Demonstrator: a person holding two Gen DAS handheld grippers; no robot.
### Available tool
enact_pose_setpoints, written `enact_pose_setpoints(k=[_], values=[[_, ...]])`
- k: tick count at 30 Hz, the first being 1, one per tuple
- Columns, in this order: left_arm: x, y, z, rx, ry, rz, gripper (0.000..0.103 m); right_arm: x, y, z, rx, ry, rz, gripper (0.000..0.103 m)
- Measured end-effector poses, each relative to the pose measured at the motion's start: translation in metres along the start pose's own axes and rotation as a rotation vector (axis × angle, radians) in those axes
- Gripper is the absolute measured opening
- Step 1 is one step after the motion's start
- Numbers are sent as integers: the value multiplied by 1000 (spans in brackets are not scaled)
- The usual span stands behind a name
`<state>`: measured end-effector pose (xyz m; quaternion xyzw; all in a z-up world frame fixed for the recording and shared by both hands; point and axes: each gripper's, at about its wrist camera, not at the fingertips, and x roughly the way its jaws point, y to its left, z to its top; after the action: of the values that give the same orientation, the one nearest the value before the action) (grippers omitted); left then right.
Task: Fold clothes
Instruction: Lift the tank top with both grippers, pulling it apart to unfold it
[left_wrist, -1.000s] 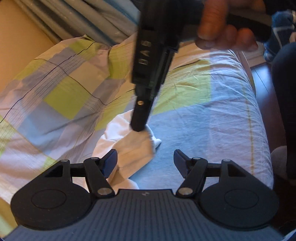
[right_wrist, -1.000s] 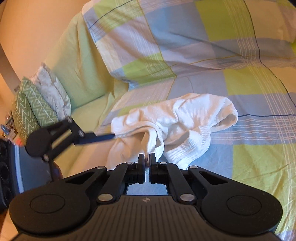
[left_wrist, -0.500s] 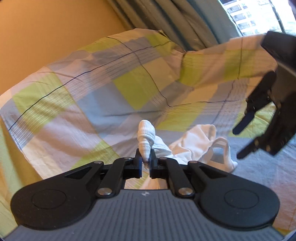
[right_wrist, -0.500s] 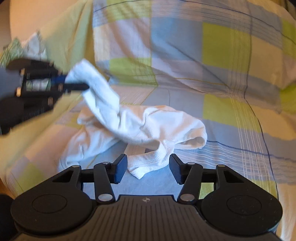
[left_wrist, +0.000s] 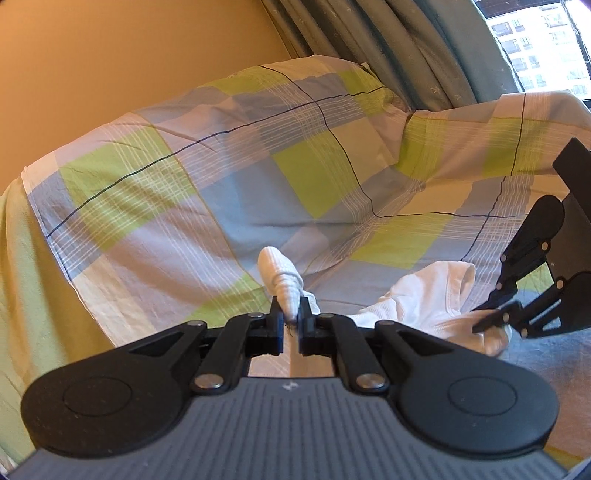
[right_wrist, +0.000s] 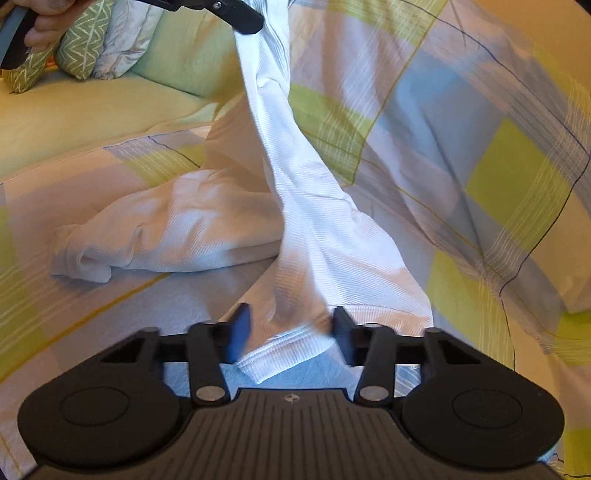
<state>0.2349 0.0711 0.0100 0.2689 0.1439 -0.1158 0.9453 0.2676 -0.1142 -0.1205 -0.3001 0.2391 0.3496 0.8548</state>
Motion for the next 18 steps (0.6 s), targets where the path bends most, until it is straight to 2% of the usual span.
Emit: enact_pose_setpoints(k=[1,8,14,18], values=[[0,1,1,0,0,0,6,-3,-4,2,12,-2,-3,3],[-27,9,29,-20,-41,15,6,-60,-39,23,115,-80,-58,3],[-89,17,75,-14,-144,59,6,-152,-72,54,188,-198,-169,3],[-146,17,105,-30,-222,90,6,-227,-70,73,197,-300,-242,3]])
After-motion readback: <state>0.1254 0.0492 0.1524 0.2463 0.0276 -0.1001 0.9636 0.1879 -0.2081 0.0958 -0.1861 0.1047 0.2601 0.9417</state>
